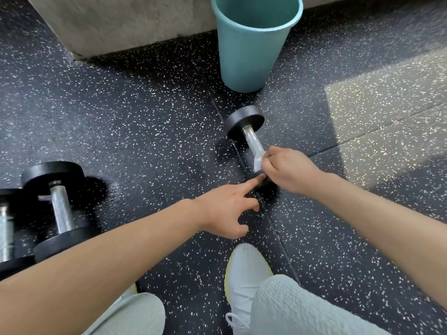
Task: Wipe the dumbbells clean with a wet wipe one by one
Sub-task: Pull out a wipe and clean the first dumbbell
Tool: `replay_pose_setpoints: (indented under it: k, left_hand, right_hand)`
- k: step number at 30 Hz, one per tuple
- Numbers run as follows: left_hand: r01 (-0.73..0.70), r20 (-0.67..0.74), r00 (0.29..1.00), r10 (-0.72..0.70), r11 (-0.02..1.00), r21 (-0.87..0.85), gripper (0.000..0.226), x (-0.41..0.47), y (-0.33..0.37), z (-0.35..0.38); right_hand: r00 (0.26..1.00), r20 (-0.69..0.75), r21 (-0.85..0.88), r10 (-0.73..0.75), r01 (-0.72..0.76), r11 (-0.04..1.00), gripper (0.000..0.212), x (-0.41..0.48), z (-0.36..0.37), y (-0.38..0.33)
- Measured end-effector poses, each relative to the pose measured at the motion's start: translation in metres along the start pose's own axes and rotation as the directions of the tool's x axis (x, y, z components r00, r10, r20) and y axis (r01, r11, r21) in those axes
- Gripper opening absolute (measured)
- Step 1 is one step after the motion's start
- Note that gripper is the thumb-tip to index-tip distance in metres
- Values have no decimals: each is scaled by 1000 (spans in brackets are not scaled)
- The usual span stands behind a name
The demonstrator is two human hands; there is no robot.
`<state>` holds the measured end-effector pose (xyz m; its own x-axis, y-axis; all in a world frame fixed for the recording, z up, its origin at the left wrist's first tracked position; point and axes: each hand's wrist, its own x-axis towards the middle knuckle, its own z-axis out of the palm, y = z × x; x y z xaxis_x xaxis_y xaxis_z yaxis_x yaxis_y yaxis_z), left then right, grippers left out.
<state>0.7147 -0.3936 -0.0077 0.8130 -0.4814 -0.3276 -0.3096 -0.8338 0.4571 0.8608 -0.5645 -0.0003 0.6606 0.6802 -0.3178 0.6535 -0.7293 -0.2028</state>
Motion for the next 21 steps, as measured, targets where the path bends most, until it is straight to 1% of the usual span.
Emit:
replay_pose_setpoints:
  k: [3, 6, 7, 9, 12, 14, 16, 19, 21]
  left_hand:
    - [-6, -26, 1000, 6, 1000, 2, 51, 1, -2, 2]
    - [-13, -42, 999, 13, 1000, -7, 52, -1, -5, 4]
    - [-14, -45, 999, 13, 1000, -11, 51, -3, -6, 4]
    - [-16, -52, 999, 15, 1000, -16, 51, -5, -6, 5]
    - [-20, -69, 997, 19, 1000, -18, 50, -6, -6, 5]
    - [-22, -79, 997, 20, 1000, -23, 49, -7, -6, 5]
    - [-27, -89, 996, 24, 999, -31, 49, -7, -7, 5]
    - [-36, -112, 993, 32, 999, -40, 48, -7, -8, 6]
    - [-38, -119, 992, 32, 998, -44, 48, -6, -8, 6]
  right_hand:
    - [997, 10, 59, 80, -81, 995, 40, 7, -3, 2]
    - [994, 3, 168, 110, -109, 980, 44, 7, -2, 3]
    - [994, -15, 205, 106, -101, 974, 45, 4, -2, 2]
    - [989, -94, 309, 115, -81, 948, 48, 2, -1, 2]
    - [954, -209, 515, 213, -78, 853, 44, -1, 1, -3]
    - [928, -247, 611, 281, -76, 788, 41, -3, 2, -9]
    - [904, -247, 707, 349, -78, 703, 33, -5, 4, -15]
    - [874, -193, 840, 447, -88, 535, 26, -5, 10, -21]
    - [855, -197, 871, 479, -71, 485, 22, -7, 11, -26]
